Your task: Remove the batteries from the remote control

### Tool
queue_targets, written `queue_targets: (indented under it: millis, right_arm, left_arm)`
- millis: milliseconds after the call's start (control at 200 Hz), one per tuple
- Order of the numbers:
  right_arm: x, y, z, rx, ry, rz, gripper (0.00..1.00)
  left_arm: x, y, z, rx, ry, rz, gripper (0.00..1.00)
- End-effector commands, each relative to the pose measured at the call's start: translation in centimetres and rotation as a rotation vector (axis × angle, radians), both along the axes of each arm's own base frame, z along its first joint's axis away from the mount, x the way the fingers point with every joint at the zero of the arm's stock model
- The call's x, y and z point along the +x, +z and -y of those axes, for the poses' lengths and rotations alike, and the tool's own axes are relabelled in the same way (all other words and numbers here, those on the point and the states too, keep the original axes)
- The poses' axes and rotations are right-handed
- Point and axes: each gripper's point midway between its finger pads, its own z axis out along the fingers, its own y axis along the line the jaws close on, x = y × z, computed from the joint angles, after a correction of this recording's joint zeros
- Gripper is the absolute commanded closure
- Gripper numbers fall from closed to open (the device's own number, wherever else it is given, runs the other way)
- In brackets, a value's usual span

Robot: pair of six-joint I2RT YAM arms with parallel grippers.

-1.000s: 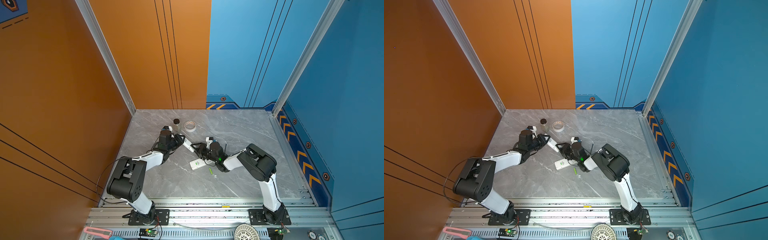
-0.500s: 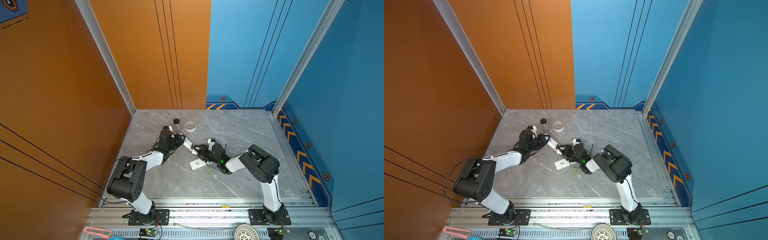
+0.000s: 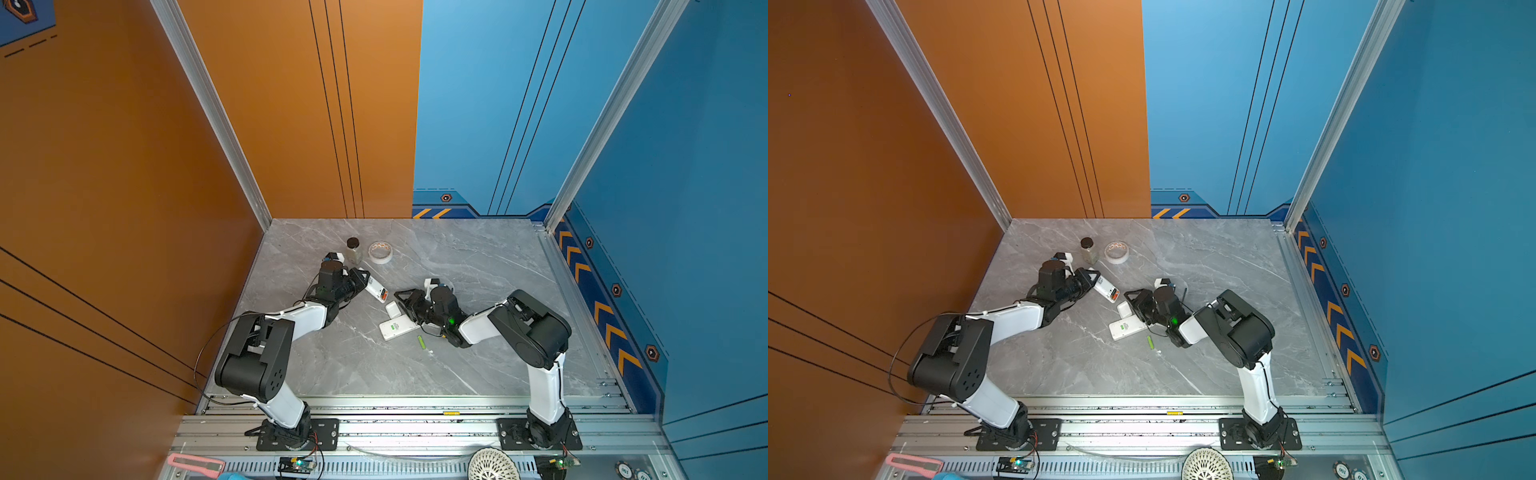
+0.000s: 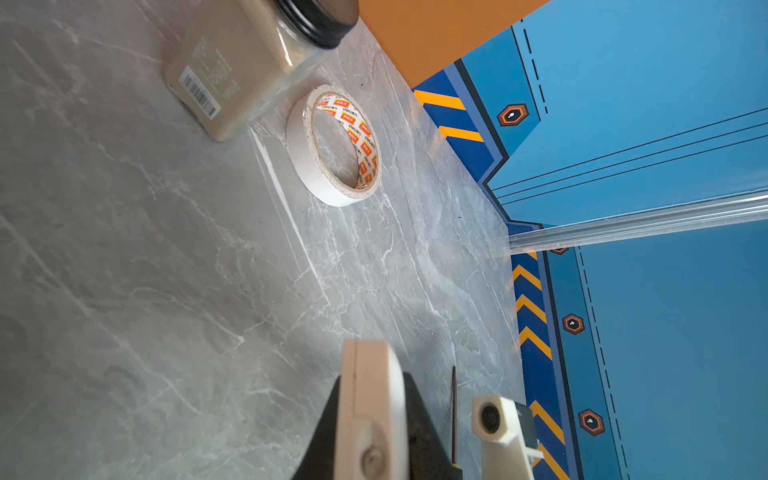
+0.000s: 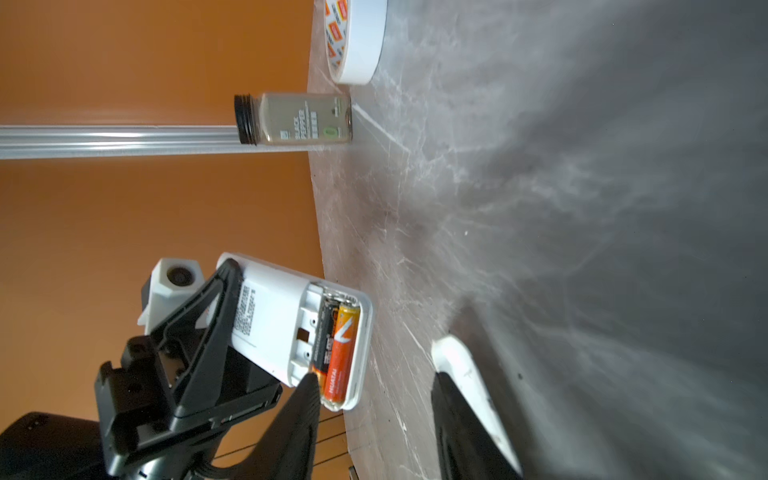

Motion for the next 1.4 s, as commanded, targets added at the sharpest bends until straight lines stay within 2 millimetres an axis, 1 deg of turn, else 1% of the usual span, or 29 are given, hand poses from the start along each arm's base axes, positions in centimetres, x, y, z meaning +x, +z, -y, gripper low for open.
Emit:
queue_targets:
  millis: [0,80,105,140,150,185,240,275,300,355,420,530,575,605,671,701,791,866,886,961,1021,1061,1111,1206,1256,1281,1316,1391]
  right_arm:
    - [0.9,2.7,1.4,-0.081,-0.011,0.041,0.49]
    - [0.9,4.2,2.3,-0.178,0.007,0.061,0.40]
    - [0.7,4.3,2.6,-0.213,0.018,0.055,0.38]
    - [0.7,4.9,2.4,-0.241,0.053,0.066,0.36]
    - [0.8,5.4,2.2,-0.245,0.072,0.079,0.35]
    - [0.8,6.1,1.7,-0.256,0.119,0.101,0.32]
    - [0.6,6.4,1.0,-0.300,0.207,0.119,0.29]
    - [0.5,6.4,1.2,-0.360,0.244,0.127,0.27]
    - [0.5,6.5,1.6,-0.404,0.261,0.139,0.25]
    - [0.6,6.7,2.6,-0.490,0.289,0.145,0.22]
    - [0.6,6.1,4.7,-0.587,0.293,0.098,0.22]
    - [0.6,6.8,7.4,-0.624,0.256,0.084,0.21]
    - [0.4,6.7,8.6,-0.643,0.235,0.059,0.20]
    - [-0.1,6.3,9.6,-0.669,0.219,0.026,0.20]
    - [-1.3,5.5,11.4,-0.701,0.182,-0.033,0.20]
    - [-1.9,5.4,12.0,-0.706,0.164,-0.044,0.20]
    - [-3.9,5.5,13.4,-0.698,0.122,-0.056,0.20]
    - [-5.7,5.5,14.8,-0.718,0.099,-0.087,0.20]
    - [-6.2,5.6,15.2,-0.722,0.091,-0.089,0.20]
    - [-8.1,5.2,17.1,-0.760,0.068,-0.145,0.20]
    - [-9.3,5.0,17.9,-0.778,0.069,-0.172,0.20]
    - [-10.0,4.9,18.1,-0.783,0.077,-0.184,0.20]
    - [-10.7,4.3,18.1,-0.781,0.088,-0.207,0.20]
    - [-11.5,3.3,17.1,-0.769,0.134,-0.229,0.22]
    - [-11.7,3.2,16.2,-0.768,0.162,-0.216,0.24]
    - [-11.7,3.2,15.8,-0.768,0.173,-0.208,0.24]
    - [-11.7,3.1,15.4,-0.773,0.188,-0.207,0.25]
    - [-12.0,1.9,14.8,-0.794,0.227,-0.230,0.30]
  left_arm:
    - [0.5,0.4,-0.4,-0.021,0.011,0.023,1.00]
    - [0.7,0.8,0.0,-0.055,0.010,0.041,1.00]
    - [0.8,1.0,0.2,-0.071,0.009,0.050,1.00]
    - [1.1,1.3,0.6,-0.097,0.006,0.061,1.00]
    - [1.2,1.4,0.7,-0.103,0.004,0.065,1.00]
    - [1.4,1.6,1.2,-0.120,-0.002,0.072,1.00]
    - [1.9,1.7,2.2,-0.133,-0.018,0.075,1.00]
    - [2.2,1.7,2.8,-0.139,-0.029,0.074,1.00]
    - [2.4,1.7,3.4,-0.140,-0.040,0.075,1.00]
    - [2.7,1.2,4.2,-0.141,-0.039,0.061,0.94]
    - [2.8,0.3,4.8,-0.136,-0.024,0.041,0.93]
    - [3.0,-1.1,5.5,-0.112,0.033,0.010,0.94]
    - [3.3,-1.4,6.3,-0.112,0.038,0.006,0.93]
    - [3.5,-1.5,6.8,-0.109,0.038,0.005,0.92]
    - [3.6,-2.5,7.7,-0.100,0.058,-0.017,0.89]
    - [3.6,-3.0,7.9,-0.101,0.076,-0.027,0.86]
    - [3.3,-4.6,8.4,-0.081,0.104,-0.051,0.81]
    - [2.8,-5.8,8.5,-0.062,0.124,-0.070,0.78]
    - [2.8,-6.1,8.5,-0.062,0.130,-0.076,0.76]
    - [2.3,-6.9,8.5,-0.054,0.139,-0.089,0.70]
    - [1.8,-7.2,8.4,-0.034,0.139,-0.089,0.60]
    - [1.5,-7.3,8.4,-0.026,0.127,-0.090,0.52]
    - [1.0,-7.4,8.2,-0.017,0.114,-0.094,0.47]
    - [-0.2,-7.6,7.3,-0.004,0.121,-0.110,0.38]
    - [-0.7,-7.5,6.9,0.005,0.116,-0.126,0.33]
    - [-1.0,-7.4,6.6,0.013,0.115,-0.134,0.29]
    - [-1.3,-7.2,6.2,0.026,0.112,-0.143,0.27]
    - [-2.1,-6.3,5.4,0.061,0.101,-0.160,0.22]
